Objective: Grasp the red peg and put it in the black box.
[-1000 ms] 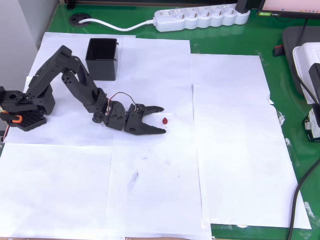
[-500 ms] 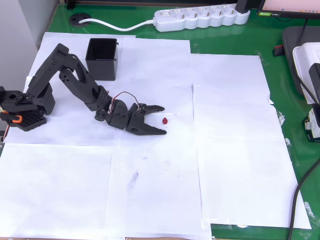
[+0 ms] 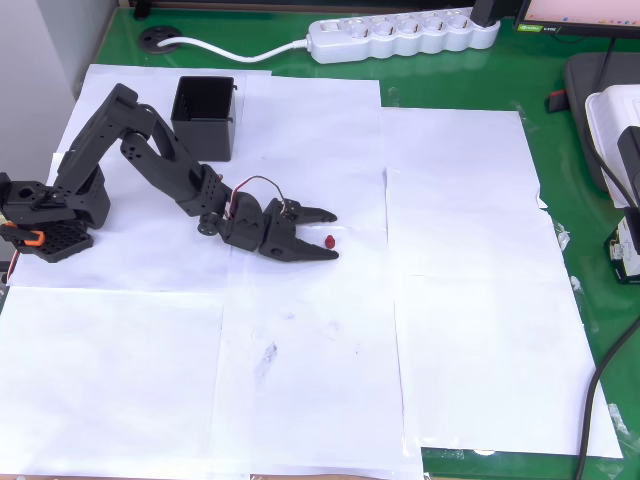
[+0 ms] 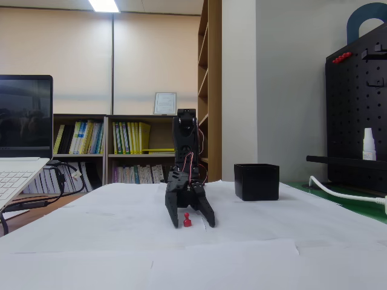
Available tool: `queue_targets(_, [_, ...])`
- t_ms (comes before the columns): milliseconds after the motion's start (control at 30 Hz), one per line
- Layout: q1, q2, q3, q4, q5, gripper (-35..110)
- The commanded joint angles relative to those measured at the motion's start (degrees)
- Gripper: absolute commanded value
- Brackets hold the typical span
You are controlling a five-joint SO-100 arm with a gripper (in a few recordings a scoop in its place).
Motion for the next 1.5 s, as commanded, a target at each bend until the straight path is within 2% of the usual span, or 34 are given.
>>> queue_targets(0, [1.14, -1.14, 0.62, 0.79, -0.97, 26])
queue_targets(1067, [3.43, -3.69, -4.83, 0.09, -2.64, 25])
queue_targets(1467, [3.96, -3.52, -4.39, 0.09, -1.58, 8])
